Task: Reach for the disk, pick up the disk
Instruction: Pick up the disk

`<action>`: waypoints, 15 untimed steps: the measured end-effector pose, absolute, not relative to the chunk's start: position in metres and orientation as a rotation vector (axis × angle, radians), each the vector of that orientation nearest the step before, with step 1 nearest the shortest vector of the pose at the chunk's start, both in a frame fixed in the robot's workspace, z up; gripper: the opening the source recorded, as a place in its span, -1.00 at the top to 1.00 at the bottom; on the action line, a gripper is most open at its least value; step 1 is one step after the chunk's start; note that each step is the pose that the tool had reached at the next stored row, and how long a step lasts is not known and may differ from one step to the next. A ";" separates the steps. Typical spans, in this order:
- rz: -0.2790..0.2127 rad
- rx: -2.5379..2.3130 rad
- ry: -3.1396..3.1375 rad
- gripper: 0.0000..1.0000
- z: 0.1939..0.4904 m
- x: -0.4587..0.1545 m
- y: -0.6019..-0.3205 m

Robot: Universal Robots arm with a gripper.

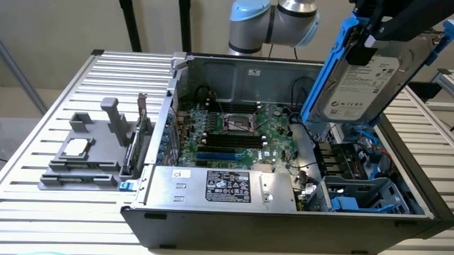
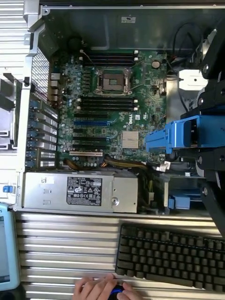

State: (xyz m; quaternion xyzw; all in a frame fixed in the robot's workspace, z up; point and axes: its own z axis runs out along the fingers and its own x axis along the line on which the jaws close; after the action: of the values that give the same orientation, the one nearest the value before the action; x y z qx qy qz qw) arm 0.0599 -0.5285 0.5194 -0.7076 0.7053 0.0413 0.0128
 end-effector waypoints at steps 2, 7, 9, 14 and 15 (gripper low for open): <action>0.130 -2.206 2.198 0.35 0.520 0.067 -0.533; 0.135 -2.208 2.201 0.35 0.521 0.084 -0.544; 0.138 -2.209 2.202 0.35 0.521 0.090 -0.549; 0.140 -2.209 2.203 0.35 0.521 0.101 -0.563; 0.140 -2.209 2.203 0.35 0.521 0.103 -0.566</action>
State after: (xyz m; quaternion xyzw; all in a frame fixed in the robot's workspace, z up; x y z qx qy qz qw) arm 0.1027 -0.5662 0.5211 -0.7074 0.7053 0.0447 0.0094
